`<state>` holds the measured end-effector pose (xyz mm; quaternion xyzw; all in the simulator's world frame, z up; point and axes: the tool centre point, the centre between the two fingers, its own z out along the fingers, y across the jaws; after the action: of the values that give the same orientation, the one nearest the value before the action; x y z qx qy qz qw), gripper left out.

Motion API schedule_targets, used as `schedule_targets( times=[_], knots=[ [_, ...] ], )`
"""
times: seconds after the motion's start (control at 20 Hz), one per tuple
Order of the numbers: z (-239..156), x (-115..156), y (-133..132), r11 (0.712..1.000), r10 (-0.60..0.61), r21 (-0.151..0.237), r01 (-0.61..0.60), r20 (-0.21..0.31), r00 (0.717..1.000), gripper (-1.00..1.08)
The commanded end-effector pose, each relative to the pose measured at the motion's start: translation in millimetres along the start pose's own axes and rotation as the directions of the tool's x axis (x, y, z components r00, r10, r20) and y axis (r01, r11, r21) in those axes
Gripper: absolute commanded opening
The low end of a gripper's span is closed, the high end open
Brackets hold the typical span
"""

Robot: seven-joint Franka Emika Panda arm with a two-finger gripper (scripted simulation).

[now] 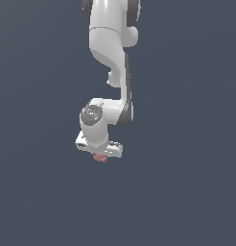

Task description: Pick up the object and move it to a goal position.

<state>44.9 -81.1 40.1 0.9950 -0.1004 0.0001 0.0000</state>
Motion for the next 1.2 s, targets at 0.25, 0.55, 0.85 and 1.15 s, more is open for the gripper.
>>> schedule_targets(
  times=[0.25, 0.55, 0.85, 1.15],
  knots=[
    [-4.4, -0.4, -1.1, 1.000, 0.000, 0.000, 0.000, 0.000, 1.000, -1.00],
    [-29.3, -2.3, -6.4, 1.000, 0.000, 0.000, 0.000, 0.000, 1.000, -1.00],
    [-77.6, -6.0, -16.6, 1.000, 0.000, 0.000, 0.000, 0.000, 1.000, -1.00],
    [-145.3, -10.7, -30.2, 1.000, 0.000, 0.000, 0.000, 0.000, 1.000, -1.00]
  ],
)
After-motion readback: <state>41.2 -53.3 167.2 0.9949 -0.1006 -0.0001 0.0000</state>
